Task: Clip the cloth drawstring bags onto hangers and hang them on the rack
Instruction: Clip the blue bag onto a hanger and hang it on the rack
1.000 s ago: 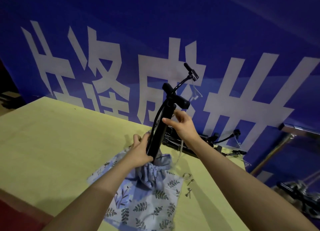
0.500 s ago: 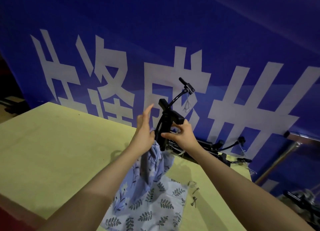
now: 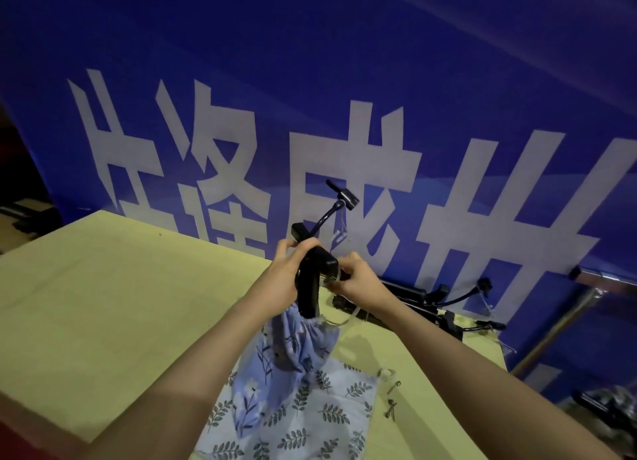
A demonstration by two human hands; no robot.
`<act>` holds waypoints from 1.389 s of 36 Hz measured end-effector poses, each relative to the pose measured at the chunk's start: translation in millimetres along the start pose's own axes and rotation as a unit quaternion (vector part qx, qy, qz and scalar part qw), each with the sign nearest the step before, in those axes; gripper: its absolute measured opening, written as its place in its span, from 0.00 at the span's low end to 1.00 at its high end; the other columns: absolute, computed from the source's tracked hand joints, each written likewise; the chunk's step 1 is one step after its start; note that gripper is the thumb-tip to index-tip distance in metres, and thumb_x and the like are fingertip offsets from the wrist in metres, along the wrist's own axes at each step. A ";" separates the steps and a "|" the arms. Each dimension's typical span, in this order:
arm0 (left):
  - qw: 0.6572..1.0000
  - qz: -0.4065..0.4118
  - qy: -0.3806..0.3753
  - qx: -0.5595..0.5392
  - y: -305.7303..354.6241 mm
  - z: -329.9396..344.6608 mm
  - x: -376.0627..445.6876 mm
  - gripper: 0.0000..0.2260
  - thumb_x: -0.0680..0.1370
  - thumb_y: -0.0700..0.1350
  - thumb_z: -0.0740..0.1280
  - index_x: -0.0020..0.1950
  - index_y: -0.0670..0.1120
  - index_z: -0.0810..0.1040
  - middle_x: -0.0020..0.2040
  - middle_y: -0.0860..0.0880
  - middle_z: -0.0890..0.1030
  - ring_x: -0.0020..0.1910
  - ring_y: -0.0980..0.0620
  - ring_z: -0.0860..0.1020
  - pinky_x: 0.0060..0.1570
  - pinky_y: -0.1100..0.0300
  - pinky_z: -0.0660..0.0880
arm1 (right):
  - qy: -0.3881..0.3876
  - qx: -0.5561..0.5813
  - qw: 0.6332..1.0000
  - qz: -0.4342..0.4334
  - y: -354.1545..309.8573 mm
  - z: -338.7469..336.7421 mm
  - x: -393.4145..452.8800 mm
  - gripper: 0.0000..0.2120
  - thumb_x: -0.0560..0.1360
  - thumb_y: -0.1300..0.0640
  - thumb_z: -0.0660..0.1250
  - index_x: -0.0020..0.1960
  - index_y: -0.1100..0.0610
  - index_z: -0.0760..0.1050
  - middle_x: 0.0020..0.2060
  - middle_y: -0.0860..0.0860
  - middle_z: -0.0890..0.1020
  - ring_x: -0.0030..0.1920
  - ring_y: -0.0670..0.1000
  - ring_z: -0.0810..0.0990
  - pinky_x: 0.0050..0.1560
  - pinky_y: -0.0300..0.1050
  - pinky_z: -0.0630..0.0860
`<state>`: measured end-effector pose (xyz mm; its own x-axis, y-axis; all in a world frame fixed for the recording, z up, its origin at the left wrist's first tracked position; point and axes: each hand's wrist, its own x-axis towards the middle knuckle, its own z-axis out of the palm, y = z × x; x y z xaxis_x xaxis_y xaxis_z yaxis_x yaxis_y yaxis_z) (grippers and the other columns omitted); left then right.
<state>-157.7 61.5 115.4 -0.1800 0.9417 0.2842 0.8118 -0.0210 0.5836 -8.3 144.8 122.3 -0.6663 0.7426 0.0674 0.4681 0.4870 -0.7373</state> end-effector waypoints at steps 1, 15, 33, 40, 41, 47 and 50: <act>1.000 -0.001 -0.003 -0.007 -0.8 -1.3 0.1 0.36 0.73 0.29 0.63 0.64 0.67 0.57 0.67 0.50 0.58 0.55 0.43 0.74 0.56 0.49 0.75 | 0.019 0.003 1.000 -0.001 3.3 -2.7 0.6 0.15 0.72 0.67 0.66 0.50 0.48 0.78 0.49 0.56 0.71 0.52 0.53 0.72 0.42 0.32 0.70; 0.994 -0.038 -0.030 -0.101 17.1 -19.0 8.7 0.09 0.82 0.48 0.52 0.57 0.57 0.69 0.61 0.48 0.68 0.53 0.51 0.71 0.46 0.63 0.67 | 0.257 0.175 0.950 0.026 -35.3 -39.2 15.3 0.19 0.78 0.50 0.63 0.36 0.61 0.77 0.24 0.53 0.69 0.25 0.48 0.67 0.29 0.42 0.69; 0.992 -0.105 0.045 -0.061 44.2 -35.4 26.9 0.14 0.74 0.48 0.62 0.60 0.53 0.72 0.58 0.47 0.76 0.59 0.45 0.71 0.59 0.45 0.71 | 0.364 -0.022 0.926 -0.102 -97.0 -54.2 27.6 0.19 0.77 0.48 0.63 0.31 0.56 0.68 0.27 0.48 0.71 0.30 0.49 0.69 0.30 0.43 0.62; 0.995 -0.097 -0.027 -0.012 57.0 -48.2 41.4 0.22 0.75 0.50 0.60 0.70 0.54 0.65 0.60 0.43 0.76 0.60 0.39 0.71 0.58 0.46 0.72 | 0.398 -0.108 0.891 -0.191 -106.4 -81.7 35.4 0.17 0.76 0.52 0.66 0.32 0.55 0.64 0.32 0.46 0.68 0.34 0.48 0.66 0.29 0.40 0.57; 0.994 -0.099 -0.044 0.008 59.4 -47.8 42.6 0.23 0.76 0.49 0.60 0.72 0.54 0.63 0.61 0.41 0.74 0.62 0.38 0.69 0.59 0.46 0.70 | 0.386 -0.061 0.903 -0.177 -108.5 -84.0 35.7 0.20 0.76 0.52 0.66 0.30 0.54 0.64 0.28 0.46 0.67 0.31 0.48 0.66 0.28 0.41 0.59; 0.987 -0.093 -0.120 0.051 62.2 -38.2 43.4 0.27 0.78 0.44 0.58 0.76 0.53 0.55 0.67 0.39 0.68 0.66 0.38 0.64 0.63 0.47 0.67 | 0.324 0.230 0.917 -0.030 -120.0 -97.0 37.7 0.24 0.80 0.55 0.60 0.26 0.59 0.67 0.12 0.45 0.63 0.18 0.45 0.61 0.35 0.41 0.72; 0.988 -0.087 -0.115 0.048 65.8 -34.5 45.4 0.27 0.78 0.47 0.58 0.76 0.53 0.54 0.67 0.39 0.66 0.67 0.39 0.64 0.62 0.48 0.68 | 0.340 0.207 0.916 -0.054 -119.3 -101.3 36.7 0.24 0.80 0.55 0.58 0.28 0.62 0.69 0.12 0.45 0.65 0.17 0.44 0.63 0.30 0.40 0.71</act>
<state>-131.7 91.2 192.9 -0.1997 0.9799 -0.0014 0.8303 0.1700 0.5308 -29.8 160.5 280.9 -0.1150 0.8838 0.4534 0.0667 0.4623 -0.8842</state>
